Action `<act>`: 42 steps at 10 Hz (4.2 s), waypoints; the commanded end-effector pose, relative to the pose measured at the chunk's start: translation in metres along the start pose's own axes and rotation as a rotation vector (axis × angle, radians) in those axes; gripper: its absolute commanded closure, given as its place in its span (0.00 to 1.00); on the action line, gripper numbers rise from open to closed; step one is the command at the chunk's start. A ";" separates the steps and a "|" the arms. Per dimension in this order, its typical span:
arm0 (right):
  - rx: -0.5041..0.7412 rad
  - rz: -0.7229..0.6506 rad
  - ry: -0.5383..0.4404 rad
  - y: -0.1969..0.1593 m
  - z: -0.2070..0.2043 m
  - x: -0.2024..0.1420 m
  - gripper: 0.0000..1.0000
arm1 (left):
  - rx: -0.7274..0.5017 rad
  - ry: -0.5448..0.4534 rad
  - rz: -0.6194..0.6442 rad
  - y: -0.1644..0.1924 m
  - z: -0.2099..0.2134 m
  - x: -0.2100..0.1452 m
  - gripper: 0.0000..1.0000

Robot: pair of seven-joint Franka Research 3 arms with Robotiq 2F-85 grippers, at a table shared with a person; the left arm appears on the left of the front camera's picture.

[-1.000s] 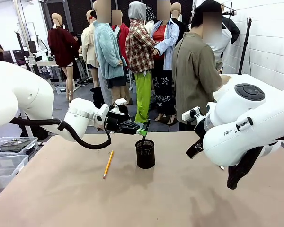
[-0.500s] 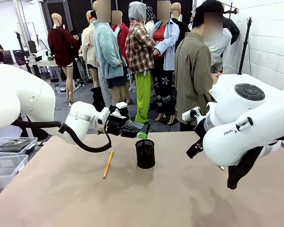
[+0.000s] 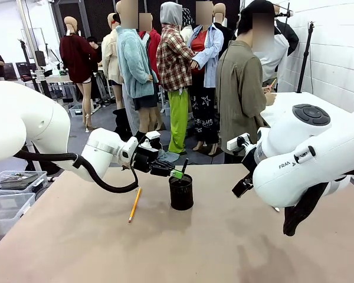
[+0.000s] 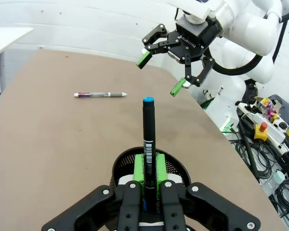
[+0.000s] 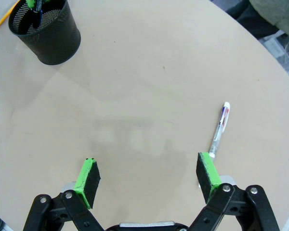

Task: Place the pens into the pen holder.
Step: Pick up a writing instrument from the table and place it into the Pen holder.

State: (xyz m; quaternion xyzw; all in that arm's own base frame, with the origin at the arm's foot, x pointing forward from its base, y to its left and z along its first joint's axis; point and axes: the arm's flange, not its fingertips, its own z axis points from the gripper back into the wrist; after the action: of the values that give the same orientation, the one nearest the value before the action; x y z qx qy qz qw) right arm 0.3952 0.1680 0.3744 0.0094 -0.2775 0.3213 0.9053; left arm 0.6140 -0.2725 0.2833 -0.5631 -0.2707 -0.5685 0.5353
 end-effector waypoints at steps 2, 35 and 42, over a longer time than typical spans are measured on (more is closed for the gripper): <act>0.001 0.000 0.001 0.000 0.000 0.000 0.00 | 0.013 0.021 -0.019 -0.015 0.000 0.001 0.53; 0.001 0.000 0.001 0.000 0.000 0.000 0.00 | 1.145 0.686 1.113 -0.079 0.017 0.029 0.53; 0.001 0.000 0.001 0.000 0.000 0.000 0.00 | 1.249 0.697 1.128 -0.061 0.016 0.009 0.53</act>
State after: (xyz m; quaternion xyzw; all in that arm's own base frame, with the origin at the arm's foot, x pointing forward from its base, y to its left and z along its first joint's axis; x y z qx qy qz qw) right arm 0.3954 0.1680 0.3746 0.0094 -0.2777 0.3213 0.9053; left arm 0.5612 -0.2402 0.3151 -0.0316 -0.0254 -0.1202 0.9919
